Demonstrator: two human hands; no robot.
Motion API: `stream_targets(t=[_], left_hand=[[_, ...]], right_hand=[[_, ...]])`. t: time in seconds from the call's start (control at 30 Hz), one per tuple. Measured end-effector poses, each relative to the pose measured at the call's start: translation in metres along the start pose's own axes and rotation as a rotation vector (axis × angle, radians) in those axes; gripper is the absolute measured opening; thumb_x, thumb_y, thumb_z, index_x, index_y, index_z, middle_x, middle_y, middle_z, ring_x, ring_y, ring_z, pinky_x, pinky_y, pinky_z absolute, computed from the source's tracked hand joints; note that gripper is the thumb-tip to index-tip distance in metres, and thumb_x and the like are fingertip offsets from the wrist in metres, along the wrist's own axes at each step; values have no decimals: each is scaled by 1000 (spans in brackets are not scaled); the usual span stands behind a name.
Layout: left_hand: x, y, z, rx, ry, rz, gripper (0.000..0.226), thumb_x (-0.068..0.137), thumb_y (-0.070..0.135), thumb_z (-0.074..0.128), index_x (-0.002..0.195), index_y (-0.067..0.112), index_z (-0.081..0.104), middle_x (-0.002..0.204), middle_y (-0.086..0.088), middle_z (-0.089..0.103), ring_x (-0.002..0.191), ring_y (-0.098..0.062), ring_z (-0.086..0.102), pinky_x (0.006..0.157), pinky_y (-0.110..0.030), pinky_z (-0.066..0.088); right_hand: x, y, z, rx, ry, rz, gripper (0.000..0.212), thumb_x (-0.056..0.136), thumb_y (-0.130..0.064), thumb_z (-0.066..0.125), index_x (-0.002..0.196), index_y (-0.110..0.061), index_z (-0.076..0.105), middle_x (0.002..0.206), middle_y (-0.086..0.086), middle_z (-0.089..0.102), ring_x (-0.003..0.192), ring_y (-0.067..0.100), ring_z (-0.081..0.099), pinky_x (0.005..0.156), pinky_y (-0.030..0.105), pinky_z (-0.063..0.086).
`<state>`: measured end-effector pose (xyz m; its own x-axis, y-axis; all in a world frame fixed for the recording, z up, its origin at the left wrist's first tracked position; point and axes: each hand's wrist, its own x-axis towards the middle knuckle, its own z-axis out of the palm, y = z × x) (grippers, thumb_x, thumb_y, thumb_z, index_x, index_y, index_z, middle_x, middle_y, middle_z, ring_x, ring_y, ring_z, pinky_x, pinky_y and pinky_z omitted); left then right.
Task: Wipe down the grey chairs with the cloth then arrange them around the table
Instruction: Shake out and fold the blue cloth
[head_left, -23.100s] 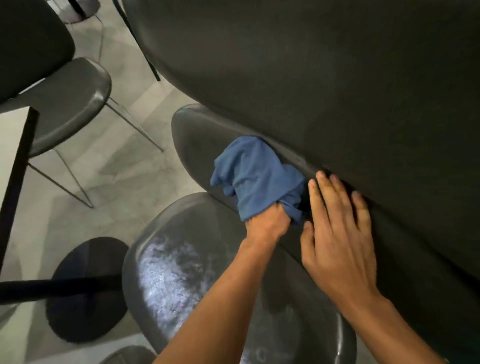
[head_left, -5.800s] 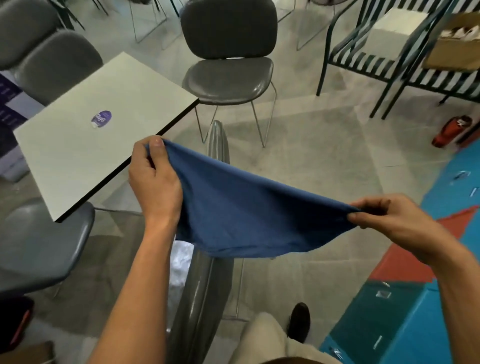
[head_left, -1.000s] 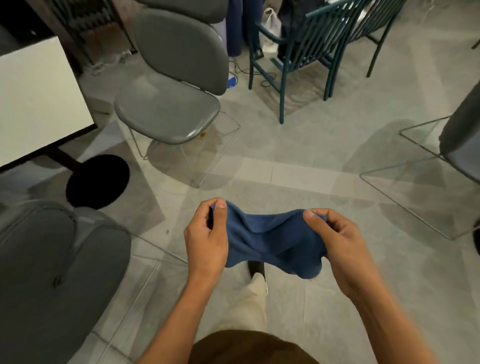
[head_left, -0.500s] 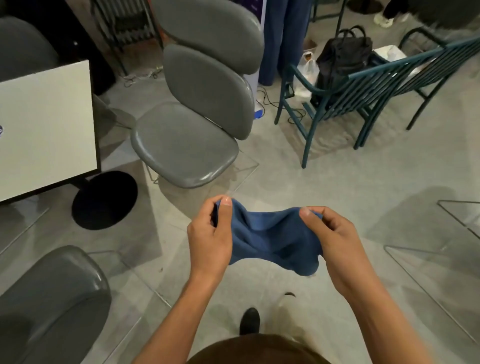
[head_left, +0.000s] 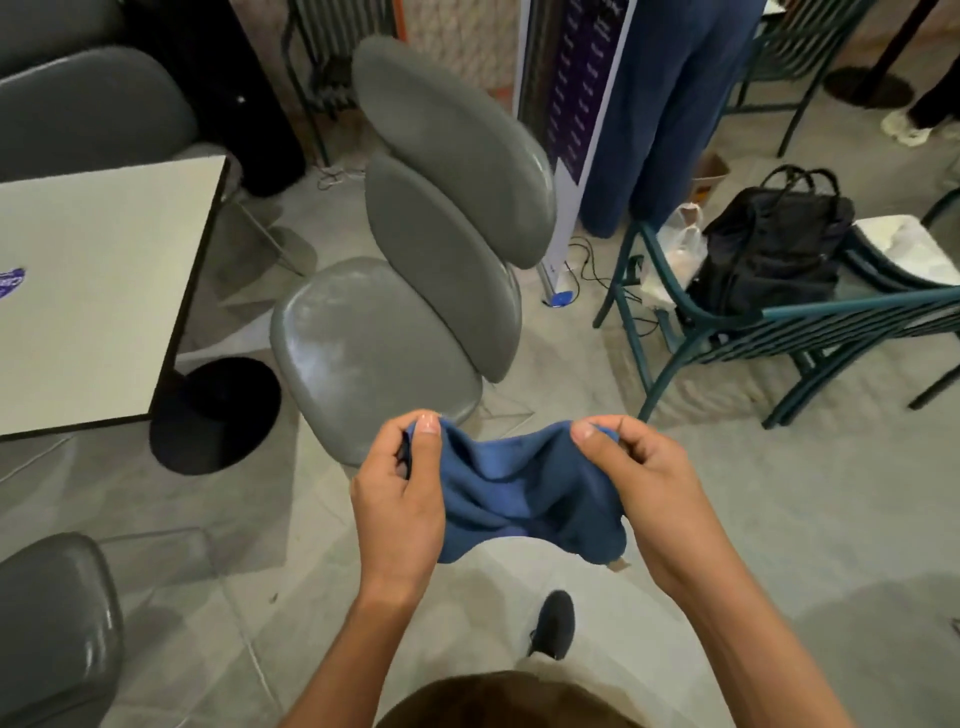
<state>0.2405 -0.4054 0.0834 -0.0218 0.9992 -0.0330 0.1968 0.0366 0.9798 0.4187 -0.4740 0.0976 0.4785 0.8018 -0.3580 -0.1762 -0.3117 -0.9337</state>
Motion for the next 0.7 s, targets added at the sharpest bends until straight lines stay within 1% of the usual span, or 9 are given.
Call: stream_targets(t=[0.07, 0.13, 0.23, 0.3, 0.37, 0.43, 0.53, 0.63, 0.7], left_hand=[[20, 13, 28, 1, 37, -1, 18, 105, 27, 55, 95, 28, 70, 88, 6, 73, 87, -16, 70, 83, -37, 57], [44, 26, 54, -11, 72, 23, 20, 105, 25, 55, 91, 30, 69, 85, 5, 72, 84, -17, 69, 80, -37, 57], [79, 40, 88, -35, 104, 67, 20, 105, 26, 56, 90, 28, 69, 80, -2, 69, 78, -23, 66, 74, -37, 56], [105, 49, 107, -34, 123, 107, 21, 106, 25, 55, 89, 27, 67, 79, -9, 65, 72, -18, 61, 69, -33, 53], [131, 55, 124, -32, 165, 118, 23, 106, 22, 55, 87, 28, 67, 78, -8, 65, 71, -11, 59, 67, -27, 50], [157, 60, 141, -41, 204, 102, 24, 105, 22, 56, 85, 30, 67, 76, 0, 67, 71, -6, 60, 67, -21, 49], [197, 72, 161, -41, 231, 98, 24, 105, 23, 56, 85, 32, 67, 71, 11, 65, 67, -3, 59, 66, -18, 48], [239, 92, 176, -43, 241, 130, 24, 105, 23, 55, 86, 27, 68, 71, 12, 64, 67, -3, 58, 65, -18, 48], [267, 112, 186, -62, 258, 154, 22, 104, 23, 55, 87, 22, 69, 73, 9, 66, 68, -3, 60, 64, -17, 49]], right_hand=[[34, -21, -11, -31, -28, -10, 12, 95, -27, 68, 90, -19, 74, 93, 20, 72, 79, 24, 66, 72, 39, 52], [68, -42, -20, -28, -52, -24, 13, 96, -28, 67, 91, -19, 74, 91, 18, 73, 77, 22, 66, 71, 37, 54], [116, -68, -26, -35, -91, -42, 12, 96, -26, 66, 93, -16, 72, 81, 9, 72, 70, 13, 65, 59, 21, 52], [149, -83, -27, -54, -113, -50, 13, 96, -27, 66, 93, -17, 72, 82, 9, 72, 69, 11, 65, 57, 20, 52], [182, -98, -26, -52, -142, -69, 12, 96, -26, 66, 92, -16, 73, 82, 9, 73, 70, 13, 65, 60, 22, 54], [215, -112, -23, -50, -180, -86, 12, 96, -25, 66, 92, -16, 73, 82, 10, 73, 71, 15, 66, 62, 23, 56], [263, -137, -17, -87, -246, -94, 12, 95, -30, 66, 92, -21, 74, 89, 13, 74, 77, 21, 71, 70, 32, 58], [308, -165, -13, -102, -297, -107, 12, 92, -34, 67, 93, -25, 75, 91, 11, 74, 89, 28, 72, 81, 42, 60], [334, -190, -9, -90, -342, -133, 16, 87, -37, 68, 91, -24, 76, 89, 9, 74, 89, 28, 72, 82, 45, 59]])
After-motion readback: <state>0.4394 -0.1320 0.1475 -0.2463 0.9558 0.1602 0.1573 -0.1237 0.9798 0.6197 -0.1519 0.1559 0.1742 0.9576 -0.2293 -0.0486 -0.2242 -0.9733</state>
